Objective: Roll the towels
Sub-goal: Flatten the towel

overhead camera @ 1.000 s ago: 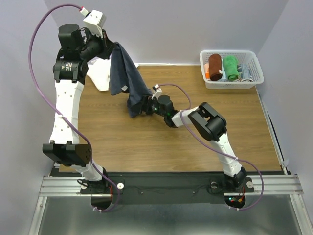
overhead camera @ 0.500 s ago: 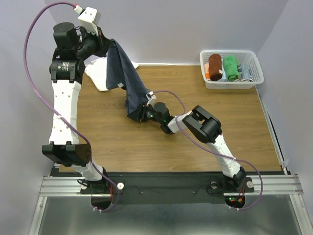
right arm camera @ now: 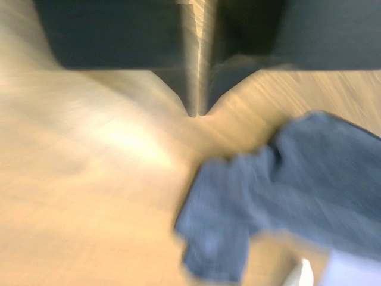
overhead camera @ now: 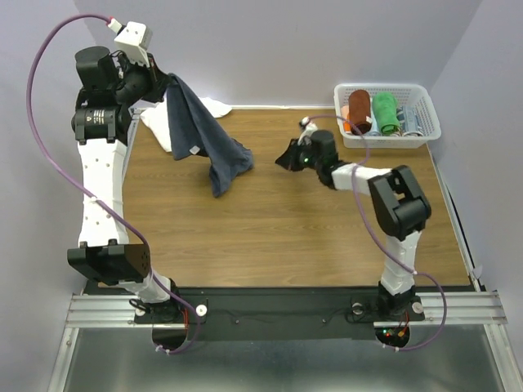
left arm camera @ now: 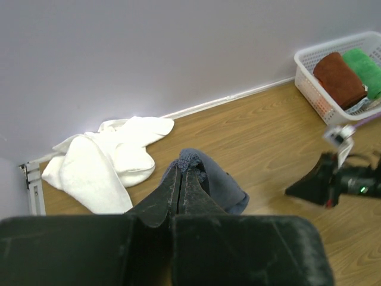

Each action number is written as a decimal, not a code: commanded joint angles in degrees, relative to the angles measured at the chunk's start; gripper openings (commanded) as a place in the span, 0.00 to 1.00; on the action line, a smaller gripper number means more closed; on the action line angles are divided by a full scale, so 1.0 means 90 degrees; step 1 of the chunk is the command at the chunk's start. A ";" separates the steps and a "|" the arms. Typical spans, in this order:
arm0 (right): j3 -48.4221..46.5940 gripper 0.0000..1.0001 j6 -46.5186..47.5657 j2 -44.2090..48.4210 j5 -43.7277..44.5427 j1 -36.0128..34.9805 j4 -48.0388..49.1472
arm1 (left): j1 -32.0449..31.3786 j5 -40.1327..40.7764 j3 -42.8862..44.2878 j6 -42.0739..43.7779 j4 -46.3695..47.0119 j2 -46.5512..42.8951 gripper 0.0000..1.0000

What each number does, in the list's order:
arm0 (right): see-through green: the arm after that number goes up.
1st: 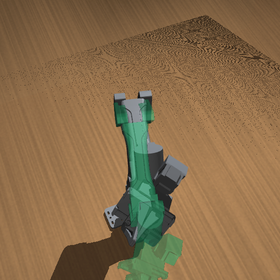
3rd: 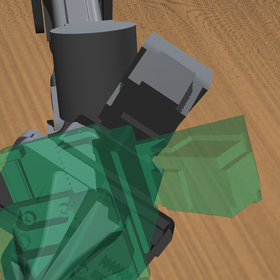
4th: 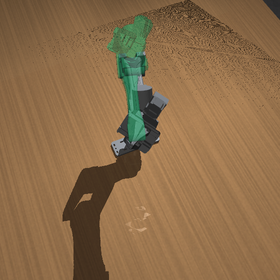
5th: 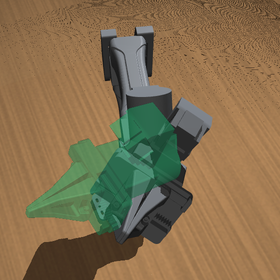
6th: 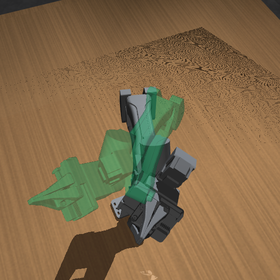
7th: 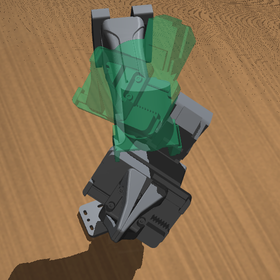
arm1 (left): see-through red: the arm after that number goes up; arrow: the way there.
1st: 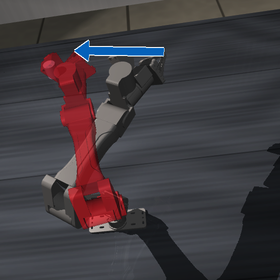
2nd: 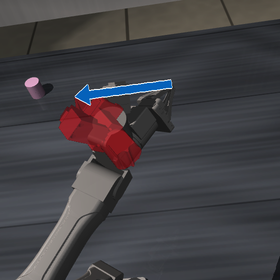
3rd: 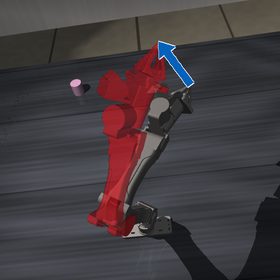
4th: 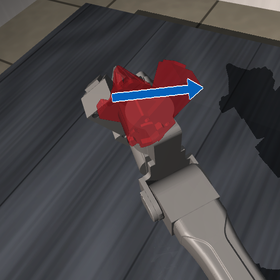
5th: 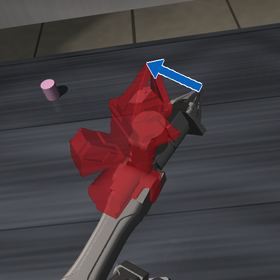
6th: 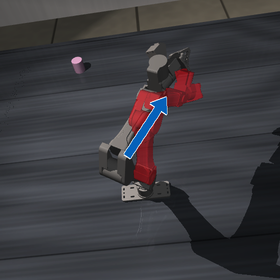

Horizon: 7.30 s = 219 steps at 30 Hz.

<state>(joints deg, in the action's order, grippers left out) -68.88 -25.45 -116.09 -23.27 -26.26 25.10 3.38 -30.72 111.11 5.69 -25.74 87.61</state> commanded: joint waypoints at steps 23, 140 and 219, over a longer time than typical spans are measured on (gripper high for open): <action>-0.1447 1.00 -0.0960 -0.1727 0.2788 -0.2570 0.0648 | -0.0365 0.0689 0.0633 -0.1501 0.0555 0.0119 0.00; -0.1731 0.01 0.3873 0.0115 -0.1175 0.2410 -0.7213 | 0.0943 0.0249 -0.4885 0.3128 0.0721 0.1563 0.44; 0.1638 0.01 0.6949 0.3134 0.0945 0.3250 -0.9020 | -0.0825 0.1060 -0.3234 0.2033 0.0682 0.2298 0.00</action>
<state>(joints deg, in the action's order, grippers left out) -54.57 37.04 -87.79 -13.58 3.03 -56.53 -4.40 -19.11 82.04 23.51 -16.25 115.98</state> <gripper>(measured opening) 0.018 0.024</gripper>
